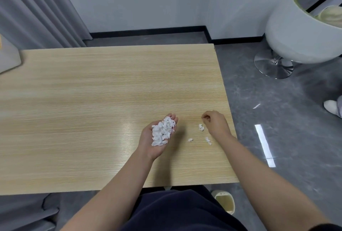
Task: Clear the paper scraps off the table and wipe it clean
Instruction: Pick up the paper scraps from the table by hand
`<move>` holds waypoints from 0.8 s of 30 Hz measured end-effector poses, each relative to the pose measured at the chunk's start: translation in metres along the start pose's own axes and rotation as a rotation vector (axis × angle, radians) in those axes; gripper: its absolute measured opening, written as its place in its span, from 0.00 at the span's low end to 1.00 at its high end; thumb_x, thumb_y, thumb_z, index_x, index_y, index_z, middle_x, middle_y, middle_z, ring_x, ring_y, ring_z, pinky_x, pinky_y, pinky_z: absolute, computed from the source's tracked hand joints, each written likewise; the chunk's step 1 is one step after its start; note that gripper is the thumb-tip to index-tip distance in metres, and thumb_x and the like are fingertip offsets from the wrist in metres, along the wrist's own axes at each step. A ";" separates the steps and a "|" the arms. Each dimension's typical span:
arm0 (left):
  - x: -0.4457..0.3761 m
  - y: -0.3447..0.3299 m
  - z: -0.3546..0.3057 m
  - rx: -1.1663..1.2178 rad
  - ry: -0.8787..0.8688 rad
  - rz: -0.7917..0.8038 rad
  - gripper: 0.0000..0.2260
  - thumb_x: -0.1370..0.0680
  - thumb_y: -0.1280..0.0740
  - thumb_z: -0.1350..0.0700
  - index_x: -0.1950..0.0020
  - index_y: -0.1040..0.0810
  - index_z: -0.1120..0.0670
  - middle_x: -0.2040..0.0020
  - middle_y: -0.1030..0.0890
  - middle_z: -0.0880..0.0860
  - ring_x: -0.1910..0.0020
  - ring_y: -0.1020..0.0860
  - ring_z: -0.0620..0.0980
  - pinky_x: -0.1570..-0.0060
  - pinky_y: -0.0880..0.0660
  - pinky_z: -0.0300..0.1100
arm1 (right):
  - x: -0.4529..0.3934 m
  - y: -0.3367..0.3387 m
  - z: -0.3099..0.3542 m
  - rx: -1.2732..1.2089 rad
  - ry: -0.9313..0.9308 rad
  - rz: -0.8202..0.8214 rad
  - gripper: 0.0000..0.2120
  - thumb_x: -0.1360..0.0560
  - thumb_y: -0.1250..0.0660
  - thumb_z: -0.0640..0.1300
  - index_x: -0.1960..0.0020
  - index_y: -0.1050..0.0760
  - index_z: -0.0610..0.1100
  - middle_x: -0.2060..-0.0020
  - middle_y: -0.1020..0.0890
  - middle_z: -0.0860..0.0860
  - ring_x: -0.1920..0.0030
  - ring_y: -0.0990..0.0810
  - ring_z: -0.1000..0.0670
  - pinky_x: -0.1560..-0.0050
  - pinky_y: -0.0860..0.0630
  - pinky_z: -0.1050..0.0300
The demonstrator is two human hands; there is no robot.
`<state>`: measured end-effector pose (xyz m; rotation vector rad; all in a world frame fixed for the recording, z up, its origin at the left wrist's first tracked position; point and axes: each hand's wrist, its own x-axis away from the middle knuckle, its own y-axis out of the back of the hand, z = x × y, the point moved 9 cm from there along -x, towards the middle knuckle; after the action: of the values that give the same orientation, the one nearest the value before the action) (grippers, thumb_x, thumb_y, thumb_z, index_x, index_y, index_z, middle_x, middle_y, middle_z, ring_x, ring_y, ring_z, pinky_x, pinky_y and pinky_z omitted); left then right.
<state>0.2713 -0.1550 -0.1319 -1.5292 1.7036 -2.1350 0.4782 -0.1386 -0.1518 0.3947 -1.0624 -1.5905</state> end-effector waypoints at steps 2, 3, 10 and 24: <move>0.000 0.002 0.000 0.002 -0.003 -0.002 0.17 0.25 0.45 0.63 0.46 0.22 0.71 0.39 0.23 0.65 0.39 0.26 0.59 0.32 0.36 0.50 | 0.008 -0.004 0.002 -0.030 0.046 0.037 0.09 0.22 0.39 0.37 0.46 0.22 0.42 0.59 0.22 0.51 0.61 0.25 0.55 0.61 0.30 0.63; 0.000 0.003 0.000 0.005 -0.001 -0.001 0.17 0.25 0.45 0.63 0.46 0.22 0.70 0.40 0.23 0.65 0.39 0.26 0.59 0.32 0.37 0.49 | 0.011 -0.010 0.002 -0.022 0.060 0.079 0.10 0.23 0.39 0.37 0.43 0.23 0.42 0.59 0.23 0.51 0.60 0.25 0.56 0.60 0.30 0.63; 0.001 0.007 0.004 -0.030 0.020 -0.009 0.16 0.28 0.41 0.64 0.44 0.22 0.69 0.39 0.23 0.64 0.41 0.24 0.60 0.34 0.35 0.49 | 0.015 -0.027 -0.001 0.169 0.093 0.133 0.10 0.23 0.36 0.40 0.42 0.24 0.43 0.49 0.22 0.48 0.49 0.23 0.46 0.51 0.25 0.52; 0.010 0.024 -0.002 -0.063 -0.010 -0.056 0.16 0.26 0.44 0.64 0.45 0.22 0.69 0.39 0.23 0.64 0.37 0.27 0.59 0.32 0.36 0.49 | 0.024 -0.022 -0.001 0.260 0.128 0.016 0.10 0.21 0.42 0.37 0.46 0.23 0.40 0.50 0.23 0.45 0.52 0.24 0.44 0.55 0.28 0.54</move>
<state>0.2520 -0.1684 -0.1430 -1.6199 1.7620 -2.1146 0.4584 -0.1615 -0.1630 0.6526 -1.1734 -1.3963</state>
